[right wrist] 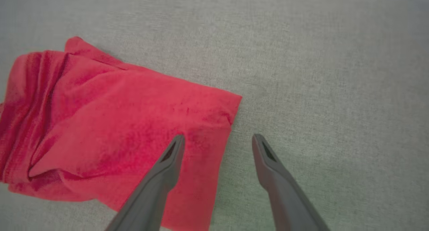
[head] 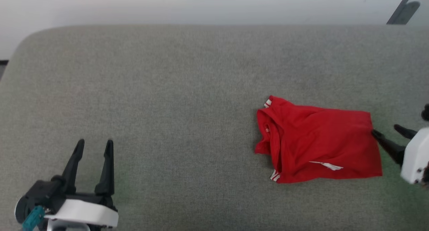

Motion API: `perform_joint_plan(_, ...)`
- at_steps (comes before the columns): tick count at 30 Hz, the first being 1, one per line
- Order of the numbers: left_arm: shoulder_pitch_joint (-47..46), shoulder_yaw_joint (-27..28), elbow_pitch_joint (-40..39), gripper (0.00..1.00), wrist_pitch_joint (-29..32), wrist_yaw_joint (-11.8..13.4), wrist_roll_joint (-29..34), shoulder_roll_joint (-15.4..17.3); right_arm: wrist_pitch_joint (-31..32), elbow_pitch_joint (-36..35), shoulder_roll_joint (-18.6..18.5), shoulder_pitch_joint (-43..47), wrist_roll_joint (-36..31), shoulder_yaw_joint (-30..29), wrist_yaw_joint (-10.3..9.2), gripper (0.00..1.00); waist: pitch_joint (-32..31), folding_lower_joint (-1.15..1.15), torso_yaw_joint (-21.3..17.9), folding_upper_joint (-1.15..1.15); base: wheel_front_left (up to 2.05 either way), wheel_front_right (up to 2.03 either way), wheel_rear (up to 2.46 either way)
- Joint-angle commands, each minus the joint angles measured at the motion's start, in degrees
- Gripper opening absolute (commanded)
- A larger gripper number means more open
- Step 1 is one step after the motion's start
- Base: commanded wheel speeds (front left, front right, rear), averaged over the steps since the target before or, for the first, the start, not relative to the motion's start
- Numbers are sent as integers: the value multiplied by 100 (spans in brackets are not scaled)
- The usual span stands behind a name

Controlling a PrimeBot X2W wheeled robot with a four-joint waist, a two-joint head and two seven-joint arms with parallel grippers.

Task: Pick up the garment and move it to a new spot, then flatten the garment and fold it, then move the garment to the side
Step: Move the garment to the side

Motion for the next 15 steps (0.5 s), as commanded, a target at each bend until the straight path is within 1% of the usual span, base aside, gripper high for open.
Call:
perform_joint_plan(1,-116,-50,-5,100,-28,18,-53,6,306,81,-74,-176,149,14,-2,100,155,0,28,0,0,0,0)
perform_joint_plan(2,-165,-90,0,100,-27,18,-87,15,543,64,-129,-245,235,98,-1,100,211,0,41,0,0,0,0)
perform_joint_plan(5,-322,-148,24,100,-27,18,-137,18,1001,155,-180,-470,464,57,-2,100,397,0,96,0,0,0,0)
perform_joint_plan(8,-491,-210,13,100,-27,18,-158,-12,1392,306,-107,-606,563,109,-2,100,603,0,156,0,0,0,0)
perform_joint_plan(9,-491,-210,13,100,-27,18,-158,-12,1392,306,-107,-606,563,109,-2,100,603,0,156,0,0,0,0)
perform_joint_plan(10,-574,-274,51,100,-27,18,-194,-10,1607,323,-32,-704,571,188,-1,100,733,0,181,0,0,0,0)
perform_joint_plan(15,-740,-362,99,100,-28,18,-187,37,1953,414,164,-729,552,387,-2,100,939,0,210,0,0,0,0)
